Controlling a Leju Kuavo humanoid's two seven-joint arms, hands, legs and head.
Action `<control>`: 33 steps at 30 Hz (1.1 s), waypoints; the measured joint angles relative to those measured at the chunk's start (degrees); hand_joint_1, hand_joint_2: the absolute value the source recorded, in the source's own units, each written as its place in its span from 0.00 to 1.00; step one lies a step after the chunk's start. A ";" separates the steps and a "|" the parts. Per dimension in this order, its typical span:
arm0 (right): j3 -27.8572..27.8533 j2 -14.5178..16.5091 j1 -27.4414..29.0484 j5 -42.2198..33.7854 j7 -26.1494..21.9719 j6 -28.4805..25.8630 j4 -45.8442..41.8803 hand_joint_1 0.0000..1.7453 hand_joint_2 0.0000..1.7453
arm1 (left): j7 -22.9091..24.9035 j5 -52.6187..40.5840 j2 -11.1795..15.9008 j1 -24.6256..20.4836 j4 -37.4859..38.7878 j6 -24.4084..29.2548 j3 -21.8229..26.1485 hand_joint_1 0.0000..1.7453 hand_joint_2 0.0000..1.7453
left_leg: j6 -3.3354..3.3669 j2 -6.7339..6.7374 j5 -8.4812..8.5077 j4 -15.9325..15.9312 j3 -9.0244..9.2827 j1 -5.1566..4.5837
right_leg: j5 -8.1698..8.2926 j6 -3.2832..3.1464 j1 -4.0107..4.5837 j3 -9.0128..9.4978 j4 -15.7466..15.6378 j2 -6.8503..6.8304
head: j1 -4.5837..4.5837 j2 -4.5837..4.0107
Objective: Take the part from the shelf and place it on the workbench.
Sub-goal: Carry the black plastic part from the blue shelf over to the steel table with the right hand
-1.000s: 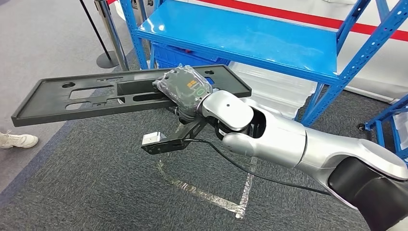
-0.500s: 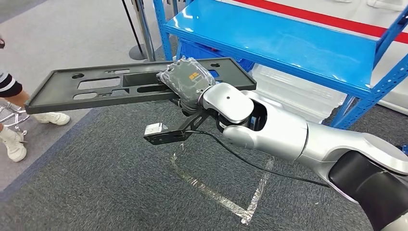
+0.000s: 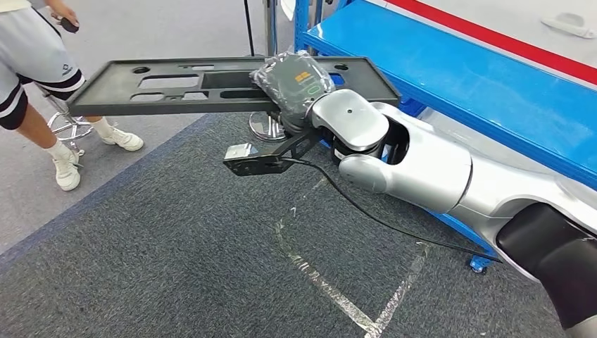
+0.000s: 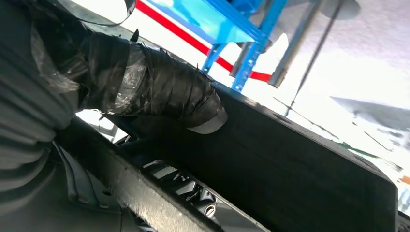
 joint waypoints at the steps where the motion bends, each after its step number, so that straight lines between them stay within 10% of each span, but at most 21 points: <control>1: 0.00 -0.49 -0.27 -0.11 0.16 0.05 0.09 1.00 1.00 | 0.05 0.10 0.00 0.25 0.00 0.03 0.00 0.00 1.00 | -0.01 -0.80 0.00 0.11 0.01 0.01 | 1.80 -0.09 -0.04 0.78 -2.10 0.19 | 0.02 0.00; 4: -0.05 -1.49 -1.48 -0.20 0.39 0.06 0.26 1.00 1.00 | 0.09 0.22 -0.07 0.78 0.00 0.10 0.00 0.00 1.00 | -0.40 -2.84 0.00 0.62 -0.38 -0.07 | 7.25 -0.62 -0.33 5.38 -13.05 3.28 | -0.04 0.00; 8: -0.09 -1.84 -1.98 -0.23 0.40 0.08 0.41 1.00 1.00 | 0.11 0.22 -0.02 1.06 0.02 0.19 0.01 0.00 1.00 | -1.74 -4.89 0.64 0.37 -1.31 0.36 | 7.63 -1.11 -0.28 6.64 -15.99 3.25 | -0.09 0.00; 10: -0.10 -1.86 -2.12 -0.23 0.40 0.08 0.44 1.00 1.00 | 0.11 0.23 -0.01 1.24 0.04 0.23 0.02 0.00 1.00 | -2.29 -3.37 -0.22 1.58 -2.02 0.18 | 7.98 -1.70 -0.62 7.09 -16.67 1.99 | -0.34 0.00; 15: -0.12 -2.00 -2.39 -0.23 0.42 0.11 0.58 1.00 1.00 | 0.14 0.22 -0.15 1.24 0.04 0.24 0.02 0.00 1.00 | -3.51 1.83 -5.89 15.85 -8.55 0.40 | 7.90 -2.32 -0.39 7.61 -17.01 -1.73 | -0.87 -0.01; 19: -0.12 -2.03 -2.56 -0.21 0.95 0.51 0.61 1.00 1.00 | 0.68 0.23 -0.12 1.30 0.04 0.22 0.02 0.00 1.00 | -2.96 4.37 -0.65 5.35 -2.61 0.02 | 7.24 -1.89 -0.25 8.25 -16.88 -3.86 | -0.90 0.00; 22: -0.12 -2.56 -3.22 -0.19 2.11 1.50 0.86 1.00 1.00 | 0.98 0.37 -0.04 1.34 0.04 0.14 0.04 0.00 1.00 | -1.93 6.62 -0.06 0.28 -0.04 -1.00 | 6.82 -1.25 0.36 8.42 -16.79 -5.29 | -1.00 -0.01; 25: -0.16 -3.26 -3.89 -0.50 2.73 1.85 1.37 1.00 1.00 | 0.58 0.77 -0.09 1.62 0.04 0.21 0.12 0.00 1.00 | -1.02 4.86 0.17 -0.16 -0.21 -0.85 | 6.33 -0.61 0.47 8.68 -16.82 -6.22 | -0.99 -0.01; 30: -0.35 -4.79 -5.00 -1.01 2.99 2.10 2.08 1.00 1.00 | -0.01 0.85 -0.55 1.33 0.04 0.69 0.17 0.00 1.00 | 0.25 1.68 0.74 -0.78 -0.22 -0.47 | -0.41 -0.10 0.03 2.11 -3.13 -0.23 | -0.80 -0.02; 33: -0.28 -5.02 -4.56 -1.25 2.91 2.17 2.45 1.00 1.00 | 0.26 0.58 -0.72 0.89 0.04 0.70 0.17 0.00 1.00 | 0.22 -0.83 0.66 -0.39 -0.26 -0.39 | 2.43 0.00 -0.16 1.25 -3.31 0.24 | -0.80 -0.01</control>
